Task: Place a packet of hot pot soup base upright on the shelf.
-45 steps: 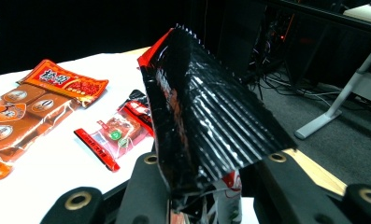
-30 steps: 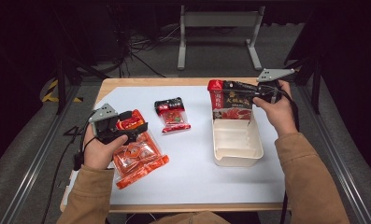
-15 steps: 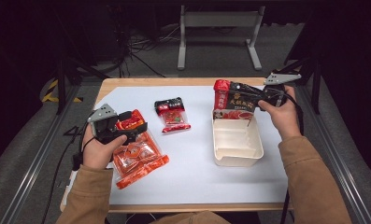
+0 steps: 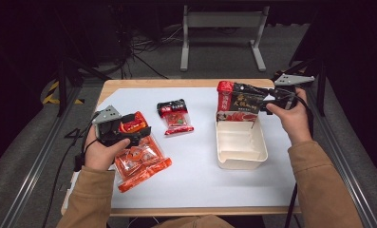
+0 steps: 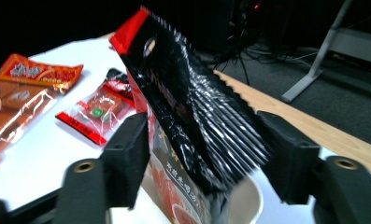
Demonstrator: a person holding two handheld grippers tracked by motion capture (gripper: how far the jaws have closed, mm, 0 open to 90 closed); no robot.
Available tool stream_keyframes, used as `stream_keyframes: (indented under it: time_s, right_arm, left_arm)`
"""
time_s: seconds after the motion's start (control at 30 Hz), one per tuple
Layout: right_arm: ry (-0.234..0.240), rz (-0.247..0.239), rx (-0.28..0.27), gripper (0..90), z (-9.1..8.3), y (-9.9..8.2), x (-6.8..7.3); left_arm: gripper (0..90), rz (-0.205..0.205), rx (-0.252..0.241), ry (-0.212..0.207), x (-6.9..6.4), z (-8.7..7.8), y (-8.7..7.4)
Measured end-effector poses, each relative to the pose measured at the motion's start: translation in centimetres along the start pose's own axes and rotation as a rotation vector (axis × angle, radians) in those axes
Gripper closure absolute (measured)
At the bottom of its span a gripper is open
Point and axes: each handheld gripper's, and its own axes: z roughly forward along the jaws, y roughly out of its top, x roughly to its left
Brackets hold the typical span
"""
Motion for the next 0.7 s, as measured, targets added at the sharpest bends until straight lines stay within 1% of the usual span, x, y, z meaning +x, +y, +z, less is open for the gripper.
stream_keyframes:
  time_s: [0.03,0.07,0.1,0.17,0.2,0.27,0.37,0.43,0.5,0.57,0.6,0.7]
  right_arm:
    - [-0.004,0.006,-0.008,33.2,-0.4,0.0,0.0]
    - [-0.010,0.012,-0.010,31.2,-0.7,0.0,0.1]
    - [-0.025,0.014,0.000,29.9,-0.9,-0.1,0.1]
    - [-0.056,-0.007,0.024,29.8,-1.5,-0.4,0.3]
    - [-0.061,-0.008,0.021,29.8,-1.9,-0.6,0.3]
    - [-0.066,0.007,0.011,29.6,-2.6,-0.9,0.3]
    - [-0.076,0.011,-0.005,29.2,-3.6,-1.5,0.5]
    - [-0.087,0.007,-0.010,29.2,-4.3,-1.8,0.8]
    - [-0.086,0.010,-0.015,29.2,-4.5,-2.0,0.9]
    - [-0.087,0.009,-0.031,29.2,-5.4,-2.3,1.5]
    - [-0.087,0.009,-0.031,29.2,-5.4,-2.3,1.5]
    - [-0.081,0.012,-0.048,29.2,-6.1,-2.6,2.2]
  left_arm:
    - [15.1,-0.001,-0.003,0.000,0.1,0.0,0.0]
    - [13.4,0.008,-0.008,0.004,0.2,-0.1,0.0]
    - [11.7,0.007,-0.014,0.006,0.3,-0.1,0.0]
    - [9.8,0.013,-0.015,0.009,0.5,-0.3,0.0]
    - [8.9,0.013,-0.013,0.006,0.6,-0.3,0.0]
    - [7.5,0.006,-0.013,0.005,0.7,-0.3,0.0]
    - [5.8,0.008,-0.013,0.007,0.9,-0.4,0.0]
    - [6.9,0.017,-0.007,0.023,1.0,-0.5,0.0]
    - [7.4,0.021,-0.004,0.026,1.1,-0.6,0.0]
    - [9.5,0.028,0.005,0.030,1.2,-0.6,-0.1]
    - [10.1,0.028,0.005,0.030,1.2,-0.6,-0.1]
    - [10.8,0.035,0.010,0.037,1.3,-0.7,-0.1]
